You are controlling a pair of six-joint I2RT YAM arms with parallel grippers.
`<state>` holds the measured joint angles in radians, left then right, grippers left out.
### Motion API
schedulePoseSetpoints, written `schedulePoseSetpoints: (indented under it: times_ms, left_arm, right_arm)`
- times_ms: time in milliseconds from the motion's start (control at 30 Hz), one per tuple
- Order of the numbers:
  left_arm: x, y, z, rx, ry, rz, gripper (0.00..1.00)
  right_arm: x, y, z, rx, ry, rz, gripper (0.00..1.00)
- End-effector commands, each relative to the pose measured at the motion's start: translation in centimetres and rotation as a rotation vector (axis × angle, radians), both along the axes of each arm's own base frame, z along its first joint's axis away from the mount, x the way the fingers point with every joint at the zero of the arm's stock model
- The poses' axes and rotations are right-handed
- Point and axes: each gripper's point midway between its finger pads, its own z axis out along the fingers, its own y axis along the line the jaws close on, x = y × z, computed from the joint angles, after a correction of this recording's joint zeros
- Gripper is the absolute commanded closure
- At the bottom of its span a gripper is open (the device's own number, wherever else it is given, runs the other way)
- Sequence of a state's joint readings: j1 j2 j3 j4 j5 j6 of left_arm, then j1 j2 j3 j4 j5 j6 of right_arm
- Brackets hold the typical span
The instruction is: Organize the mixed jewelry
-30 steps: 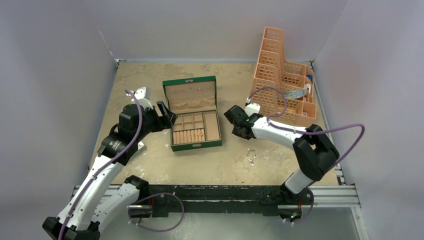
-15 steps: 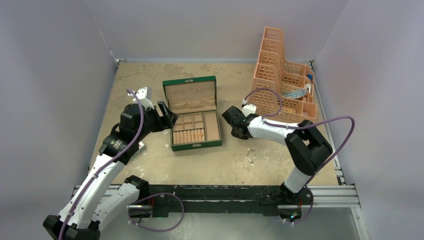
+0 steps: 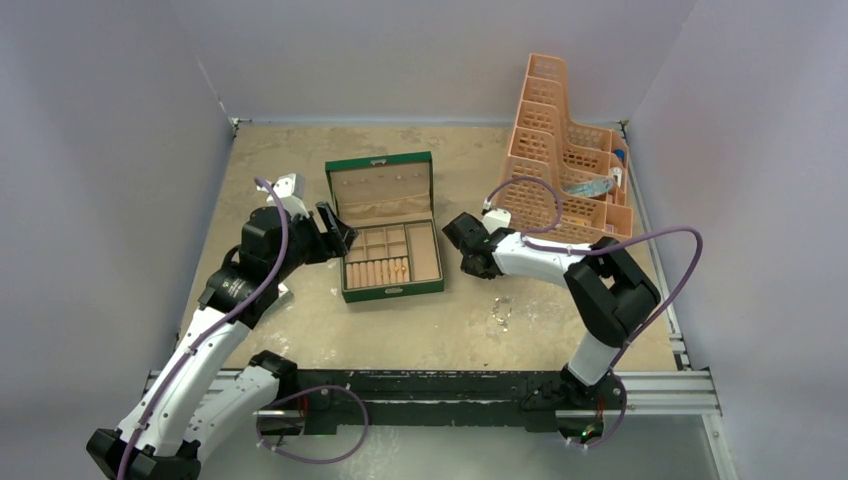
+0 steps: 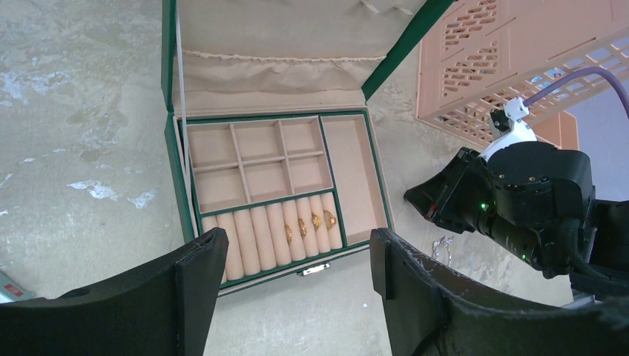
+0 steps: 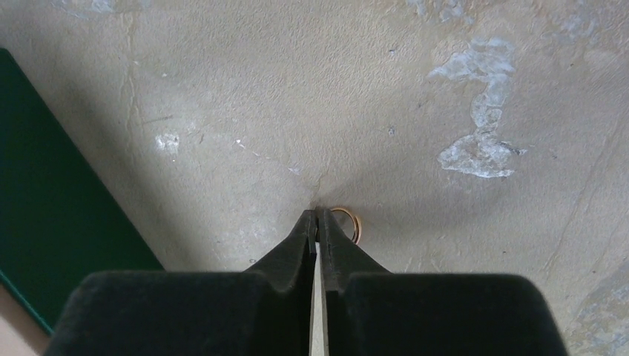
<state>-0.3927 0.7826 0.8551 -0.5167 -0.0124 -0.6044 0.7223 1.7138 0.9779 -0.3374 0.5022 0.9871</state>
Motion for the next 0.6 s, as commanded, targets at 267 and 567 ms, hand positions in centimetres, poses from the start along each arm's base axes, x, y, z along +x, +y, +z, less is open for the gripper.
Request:
schedulePoseSetpoints:
  times_ms: [267, 567]
  left_arm:
    - [0.6, -0.2, 1.0, -0.006, -0.051, -0.01, 0.3]
    - [0.0, -2.4, 0.2, -0.086, 0.0, -0.099, 0.31]
  right_arm:
    - [0.8, 0.5, 2.8, 0.068, -0.066, -0.024, 1.0]
    - [1.5, 1.9, 7.6, 0.244, -0.218, 0.002, 1.0]
